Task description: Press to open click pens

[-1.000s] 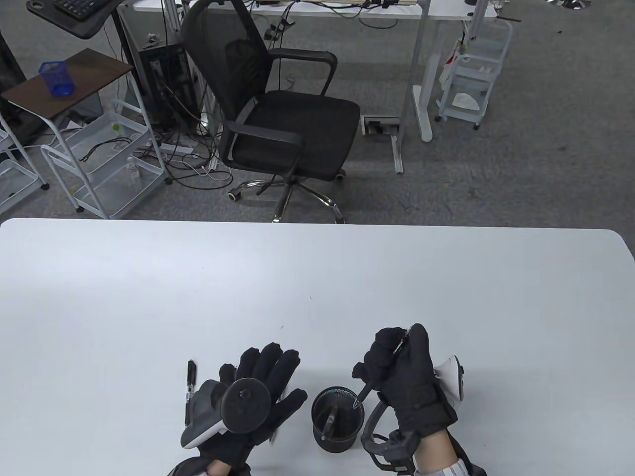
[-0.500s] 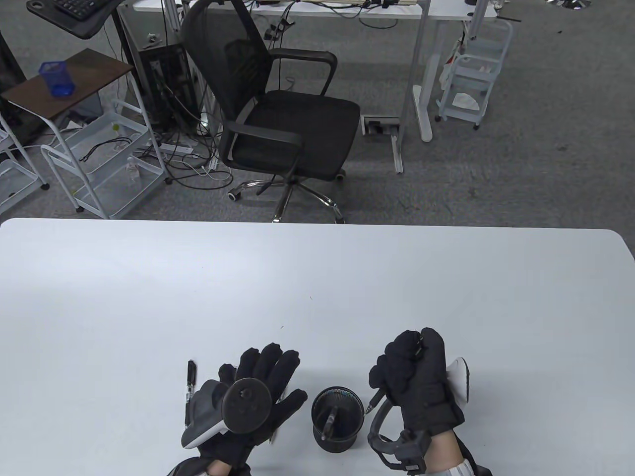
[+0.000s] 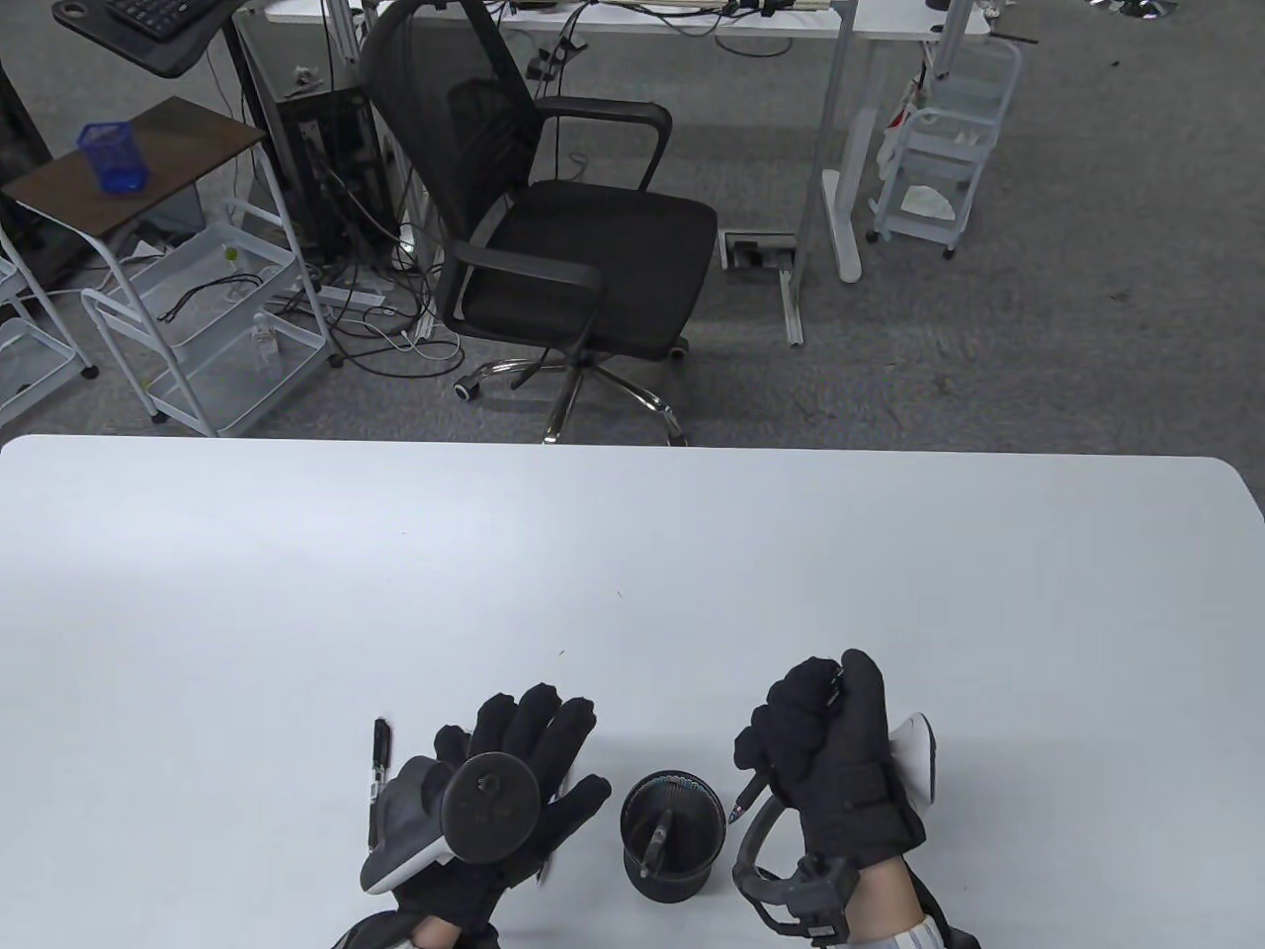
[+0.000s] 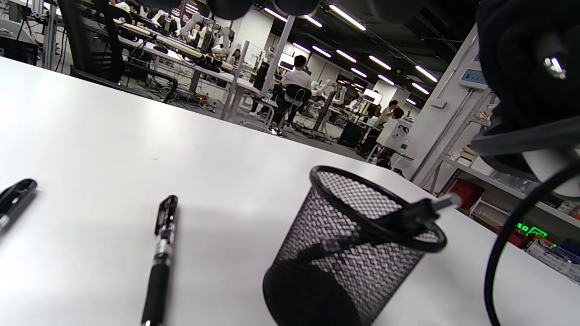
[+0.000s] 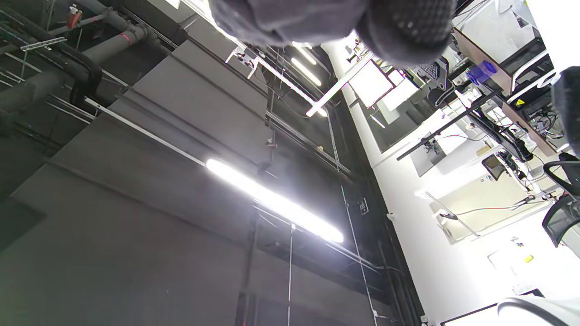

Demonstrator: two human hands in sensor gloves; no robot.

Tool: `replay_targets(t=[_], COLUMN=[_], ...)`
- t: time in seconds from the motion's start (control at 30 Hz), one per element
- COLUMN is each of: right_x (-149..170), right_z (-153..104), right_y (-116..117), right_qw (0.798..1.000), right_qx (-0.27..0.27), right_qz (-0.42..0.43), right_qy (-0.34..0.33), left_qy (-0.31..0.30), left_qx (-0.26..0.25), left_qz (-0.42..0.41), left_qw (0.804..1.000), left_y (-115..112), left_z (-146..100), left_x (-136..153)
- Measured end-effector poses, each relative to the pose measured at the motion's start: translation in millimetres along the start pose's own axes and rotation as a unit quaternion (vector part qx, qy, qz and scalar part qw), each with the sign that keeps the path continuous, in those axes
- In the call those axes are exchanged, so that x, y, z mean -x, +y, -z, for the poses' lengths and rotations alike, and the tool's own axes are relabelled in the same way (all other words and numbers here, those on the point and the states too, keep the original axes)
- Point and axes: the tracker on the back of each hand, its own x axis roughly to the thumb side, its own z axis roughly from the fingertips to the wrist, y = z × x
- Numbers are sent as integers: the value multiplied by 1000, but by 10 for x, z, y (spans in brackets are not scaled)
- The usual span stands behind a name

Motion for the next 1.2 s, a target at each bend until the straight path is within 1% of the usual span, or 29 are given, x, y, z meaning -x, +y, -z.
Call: replay_targets(t=[0.1, 0.17, 0.2, 0.27, 0.3, 0.43, 0.47, 0.57, 0.63, 0.7, 0.77, 0.83, 0.87, 0.9, 0.97, 1.07, 1.13, 1.2], right_x=[-26, -83, -138, -246, -309, -537, -577, -700, -731, -731, -704, -629, -596, -544, -469, -314, -249, -153], right_z=[1, 8, 15, 5, -14, -102, -112, -139, -141, -124, -95, -52, -37, -16, 13, 60, 72, 84], right_y=[6, 36, 69, 119, 136, 117, 100, 27, -16, -79, -163, -283, -325, -384, -462, -587, -637, -713], right_qw=[1000, 998, 995, 985, 979, 957, 953, 942, 935, 921, 899, 873, 865, 849, 827, 789, 766, 727], right_qx=[-1, 1, -14, -42, -39, 48, 53, 48, 54, 53, 65, 92, 103, 117, 130, 151, 161, 170], right_qz=[-12, -46, -81, -155, -191, -263, -274, -313, -340, -383, -432, -478, -492, -513, -544, -588, -612, -652], right_qy=[-9, -32, -48, -57, -65, -117, -120, -109, -82, -48, -23, 9, 21, 38, 56, 99, 111, 133], left_qy=[0, 0, 1, 1, 1, 2, 2, 2, 1, 0, 0, 0, 0, 0, 0, 1, 3, 3], left_qx=[0, 0, 0, 0, 0, -1, -1, 1, 2, 3, 2, 1, 1, 1, 1, 3, 4, 5], left_qz=[0, 0, 0, -1, 0, -2, -1, -1, 0, -2, -2, -2, -2, -2, -3, -3, -3, -4], left_qw=[1000, 1000, 1000, 1000, 1000, 1000, 1000, 1000, 1000, 1000, 1000, 1000, 1000, 1000, 1000, 1000, 1000, 1000], left_y=[0, 0, 1, 2, 4, 4, 3, 0, -2, -1, 0, 3, 3, 3, 3, 1, 1, 0], left_z=[1, 2, 2, 1, 1, 2, 2, 4, 4, 2, 0, -2, -2, -3, 0, 0, 0, 1], left_x=[1, 3, 4, 7, 8, 12, 12, 9, 7, 8, 8, 8, 9, 10, 15, 20, 22, 23])
